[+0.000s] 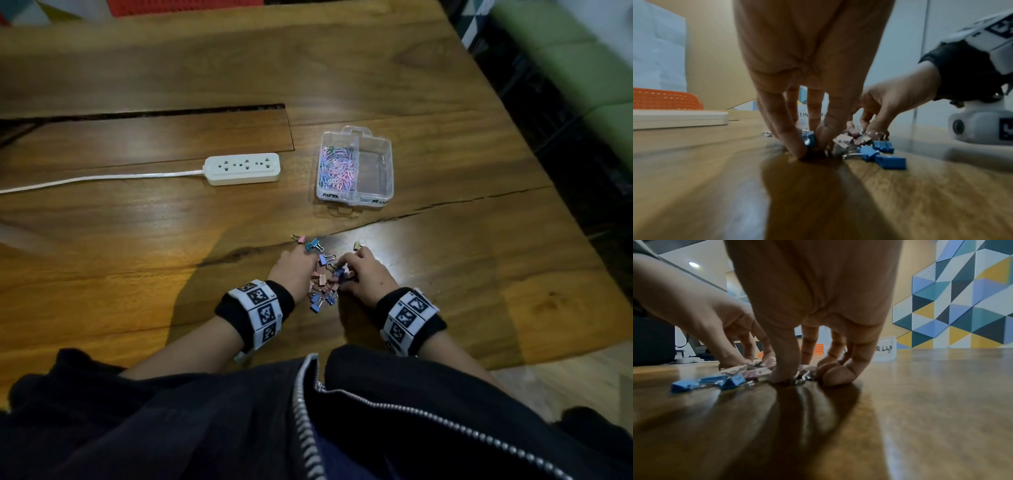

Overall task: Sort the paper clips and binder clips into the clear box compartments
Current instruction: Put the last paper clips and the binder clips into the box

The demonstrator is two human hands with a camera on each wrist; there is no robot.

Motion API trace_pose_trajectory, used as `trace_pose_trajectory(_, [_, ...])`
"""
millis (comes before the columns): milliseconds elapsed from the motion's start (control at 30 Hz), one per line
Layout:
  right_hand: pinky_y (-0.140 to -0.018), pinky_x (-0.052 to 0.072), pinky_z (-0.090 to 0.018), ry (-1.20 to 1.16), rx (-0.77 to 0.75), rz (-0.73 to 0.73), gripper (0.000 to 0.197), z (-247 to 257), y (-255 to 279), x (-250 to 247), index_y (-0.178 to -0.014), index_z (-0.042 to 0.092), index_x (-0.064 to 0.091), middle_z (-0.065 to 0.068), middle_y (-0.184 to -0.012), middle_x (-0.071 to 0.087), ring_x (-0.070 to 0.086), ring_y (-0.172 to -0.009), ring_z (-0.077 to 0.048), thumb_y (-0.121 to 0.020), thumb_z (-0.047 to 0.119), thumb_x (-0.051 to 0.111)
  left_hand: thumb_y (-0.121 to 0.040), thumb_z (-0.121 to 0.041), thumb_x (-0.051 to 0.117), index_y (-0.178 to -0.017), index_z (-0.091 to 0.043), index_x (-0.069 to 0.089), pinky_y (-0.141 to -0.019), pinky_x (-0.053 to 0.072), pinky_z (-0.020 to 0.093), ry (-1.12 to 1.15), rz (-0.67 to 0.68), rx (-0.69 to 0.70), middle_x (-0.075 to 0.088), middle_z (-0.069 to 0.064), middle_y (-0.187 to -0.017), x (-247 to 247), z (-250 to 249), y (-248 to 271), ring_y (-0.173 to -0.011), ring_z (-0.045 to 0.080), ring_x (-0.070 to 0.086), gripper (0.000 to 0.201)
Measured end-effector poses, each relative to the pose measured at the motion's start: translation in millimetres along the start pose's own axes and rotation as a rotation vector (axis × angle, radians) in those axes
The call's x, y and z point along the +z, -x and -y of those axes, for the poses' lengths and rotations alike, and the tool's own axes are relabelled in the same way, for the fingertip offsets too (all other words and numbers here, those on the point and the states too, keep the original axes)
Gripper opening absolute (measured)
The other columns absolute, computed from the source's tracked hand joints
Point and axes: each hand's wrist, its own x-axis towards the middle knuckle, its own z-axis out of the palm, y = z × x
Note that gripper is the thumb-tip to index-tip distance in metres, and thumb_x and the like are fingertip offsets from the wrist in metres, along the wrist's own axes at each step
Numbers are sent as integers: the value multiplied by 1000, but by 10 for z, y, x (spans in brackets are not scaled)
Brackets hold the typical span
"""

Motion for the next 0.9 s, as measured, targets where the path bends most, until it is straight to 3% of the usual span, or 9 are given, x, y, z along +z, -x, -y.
trace_pose_trajectory(100, [-90, 42, -29, 5, 6, 9, 31, -7, -22, -62, -109, 17, 53, -8, -119, 46, 51, -108, -26, -80, 16, 65, -87, 3, 46, -114, -7, 51, -90, 46, 36, -66, -12, 40, 49, 14, -123, -9, -38, -76, -108, 30, 51, 30])
trace_pose_trajectory(233, [-91, 43, -30, -6, 22, 27, 25, -18, -34, -99, -105, 16, 55, -8, -116, 48, 51, -107, -26, -82, 16, 64, -87, 0, 49, -102, -8, 57, -88, 48, 36, -3, 26, 33, 55, 16, -120, -50, -2, -180, -112, 29, 54, 19])
trace_pose_trajectory(367, [-82, 43, -24, -94, 47, -2, 25, -65, -38, -142, -105, 11, 58, -7, -110, 53, 49, -96, -17, -80, 10, 64, -83, 0, 58, -76, -16, 55, -81, 50, 29, 262, 123, -87, 58, 2, -86, -213, 50, -297, -85, 18, 56, 18])
trace_pose_trajectory(433, [-77, 40, -21, -179, 78, -10, 27, -100, -35, -175, -106, 8, 59, -4, -101, 53, 48, -90, -14, -80, 4, 63, -80, 0, 63, -72, -15, 55, -74, 52, 28, 428, 186, -142, 58, 0, -76, -315, 52, -363, -73, 15, 57, 19])
trace_pose_trajectory(500, [-70, 39, -18, -266, 106, -6, 24, -138, -32, -204, -102, 8, 60, -1, -94, 53, 50, -87, -14, -79, 0, 63, -81, -2, 64, -72, -14, 55, -61, 52, 25, 613, 247, -178, 60, 1, -71, -457, 0, -419, -60, 13, 58, 17])
trace_pose_trajectory(600, [-61, 36, -9, -278, 81, 14, 20, -189, -31, -216, -93, 12, 59, 0, -92, 55, 51, -86, -12, -79, -2, 62, -83, 1, 60, -75, -12, 53, -53, 51, 23, 830, 266, -138, 59, 4, -74, -700, -170, -552, -58, 14, 57, 16])
trace_pose_trajectory(700, [-74, 40, -18, -232, 71, 27, 20, -221, -26, -243, -98, 7, 60, -5, -102, 60, 51, -88, -12, -79, 0, 62, -82, 8, 58, -74, -8, 52, -44, 53, 16, 1048, 195, -115, 56, 7, -74, -909, -413, -768, -59, 15, 56, 19])
trace_pose_trajectory(800, [-78, 40, -21, -171, 63, 53, 20, -245, -43, -243, -97, 4, 61, -8, -112, 60, 51, -92, -13, -78, 0, 64, -81, 9, 59, -72, -8, 51, -52, 56, 22, 1129, 80, -109, 56, 8, -72, -1023, -635, -1056, -54, 15, 59, 21])
trace_pose_trajectory(900, [-75, 37, -19, -82, 63, 52, 18, -255, -74, -189, -97, 6, 63, -7, -112, 59, 55, -101, -20, -80, 0, 61, -83, 3, 59, -72, -13, 51, -77, 58, 35, 1138, -7, -113, 55, 5, -76, -1023, -757, -1327, -70, 21, 61, 21])
